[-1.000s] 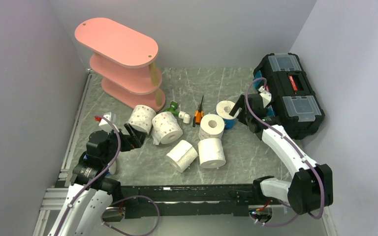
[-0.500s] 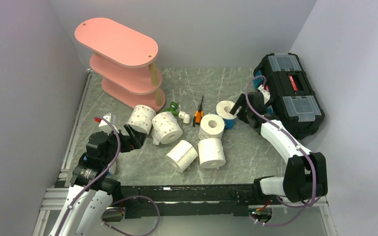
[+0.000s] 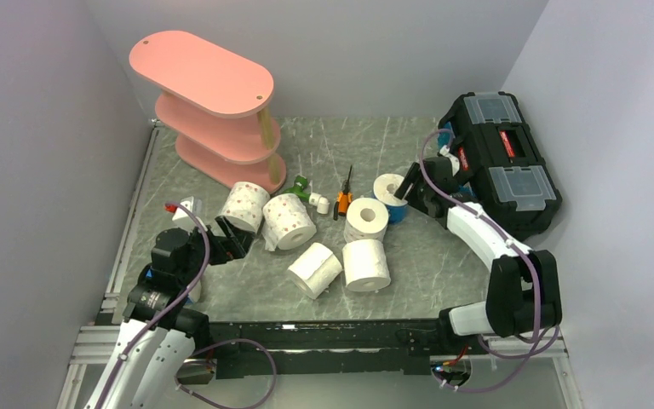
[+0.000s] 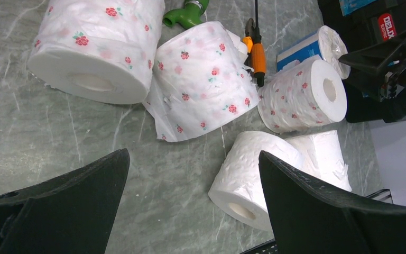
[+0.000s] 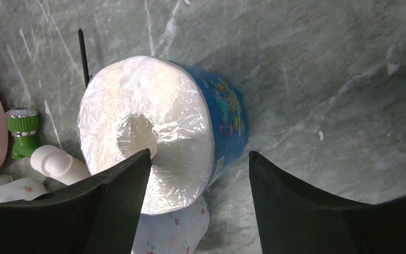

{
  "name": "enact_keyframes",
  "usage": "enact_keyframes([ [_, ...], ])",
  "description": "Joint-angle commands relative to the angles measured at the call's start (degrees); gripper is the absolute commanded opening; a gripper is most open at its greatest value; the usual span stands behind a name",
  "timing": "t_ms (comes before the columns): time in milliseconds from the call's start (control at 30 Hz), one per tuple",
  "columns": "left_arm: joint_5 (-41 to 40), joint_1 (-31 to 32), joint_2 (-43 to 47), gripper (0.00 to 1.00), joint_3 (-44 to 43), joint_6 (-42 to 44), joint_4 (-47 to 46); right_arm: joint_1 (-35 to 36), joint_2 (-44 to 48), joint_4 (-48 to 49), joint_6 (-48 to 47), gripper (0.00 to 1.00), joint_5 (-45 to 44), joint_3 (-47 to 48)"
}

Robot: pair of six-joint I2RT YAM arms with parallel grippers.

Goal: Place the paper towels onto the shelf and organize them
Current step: Pick up the paper towel from the center of the board.

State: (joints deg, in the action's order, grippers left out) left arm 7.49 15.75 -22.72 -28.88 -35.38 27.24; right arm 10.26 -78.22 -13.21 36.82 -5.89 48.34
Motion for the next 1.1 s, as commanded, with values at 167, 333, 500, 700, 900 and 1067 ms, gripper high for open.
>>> enact_keyframes([
  [167,0.1,0.1,1.0,0.99,-0.2,-0.3,-0.4,0.0,-4.7,-0.7,-1.6,0.72,1.4,4.0],
  [333,0.1,0.2,1.0,0.99,-0.3,-0.3,-0.4,0.0,-3.2,0.6,-0.8,0.8,1.2,3.1],
  [500,0.1,0.2,1.0,0.99,-0.5,-0.2,-0.3,0.0,-0.2,-0.3,-0.1,0.81,0.6,4.0],
  [700,-0.4,0.2,1.0,0.99,-0.8,-0.2,-0.1,0.1,-0.4,-1.4,0.3,0.81,-0.4,6.7],
  [900,-1.1,0.2,1.5,0.99,-1.3,0.1,1.1,0.1,-6.0,-2.2,0.2,0.79,-0.3,8.6],
  [1067,-1.3,0.2,2.0,0.99,-1.3,0.2,1.4,0.2,-7.6,-1.2,0.2,0.76,1.2,8.4],
])
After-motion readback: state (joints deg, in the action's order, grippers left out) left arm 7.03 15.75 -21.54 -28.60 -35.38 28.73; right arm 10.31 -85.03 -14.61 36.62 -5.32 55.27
